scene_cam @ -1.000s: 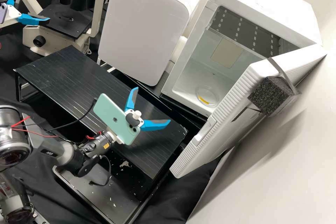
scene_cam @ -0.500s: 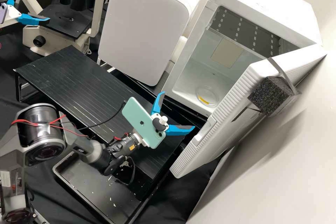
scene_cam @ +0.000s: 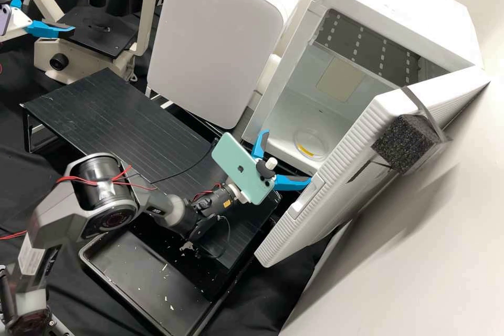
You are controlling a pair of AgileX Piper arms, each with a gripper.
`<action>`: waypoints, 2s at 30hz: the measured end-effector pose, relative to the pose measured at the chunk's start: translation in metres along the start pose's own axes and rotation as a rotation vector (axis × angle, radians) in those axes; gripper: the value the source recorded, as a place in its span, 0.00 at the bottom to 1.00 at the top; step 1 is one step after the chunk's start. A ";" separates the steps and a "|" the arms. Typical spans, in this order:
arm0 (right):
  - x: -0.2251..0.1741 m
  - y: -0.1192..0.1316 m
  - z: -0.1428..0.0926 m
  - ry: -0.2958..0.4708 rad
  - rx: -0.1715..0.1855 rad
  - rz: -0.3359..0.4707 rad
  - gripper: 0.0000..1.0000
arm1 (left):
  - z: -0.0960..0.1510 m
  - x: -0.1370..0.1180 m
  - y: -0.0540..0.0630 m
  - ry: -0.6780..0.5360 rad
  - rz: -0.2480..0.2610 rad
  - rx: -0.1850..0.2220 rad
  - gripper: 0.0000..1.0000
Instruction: Take the petri dish out of the incubator
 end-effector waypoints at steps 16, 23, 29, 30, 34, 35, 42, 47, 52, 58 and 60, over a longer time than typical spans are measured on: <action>0.039 -0.006 0.006 -0.007 -0.058 -0.002 1.00 | 0.000 0.000 0.000 0.000 0.000 0.000 1.00; 0.054 -0.003 0.009 -0.019 -0.066 -0.001 1.00 | 0.000 0.000 0.000 0.000 0.000 0.000 1.00; 0.063 0.003 0.014 -0.042 -0.068 -0.002 1.00 | 0.000 0.000 0.000 0.000 0.000 0.000 1.00; 0.065 0.003 0.016 -0.052 -0.062 -0.005 1.00 | 0.000 0.000 0.000 0.000 0.000 0.000 1.00; 0.068 0.009 0.022 -0.071 -0.048 -0.003 1.00 | 0.000 0.000 0.000 0.000 0.000 0.000 1.00; 0.069 0.009 0.023 -0.071 -0.048 -0.010 1.00 | 0.000 0.000 0.000 0.000 0.000 0.000 1.00; 0.072 0.014 0.022 -0.060 -0.028 -0.052 1.00 | 0.000 0.000 0.000 0.000 0.000 0.000 1.00; 0.076 0.017 0.019 -0.029 -0.040 -0.096 1.00 | 0.000 0.000 0.000 0.000 0.000 0.000 1.00; 0.081 0.016 0.019 -0.016 -0.048 -0.113 1.00 | 0.000 0.000 0.000 0.000 0.000 0.000 1.00; 0.083 0.018 0.021 -0.029 -0.061 -0.127 1.00 | 0.000 0.000 0.000 0.000 0.000 0.000 1.00; 0.083 0.018 0.021 -0.029 -0.062 -0.126 1.00 | 0.000 0.000 0.000 0.000 0.000 0.000 1.00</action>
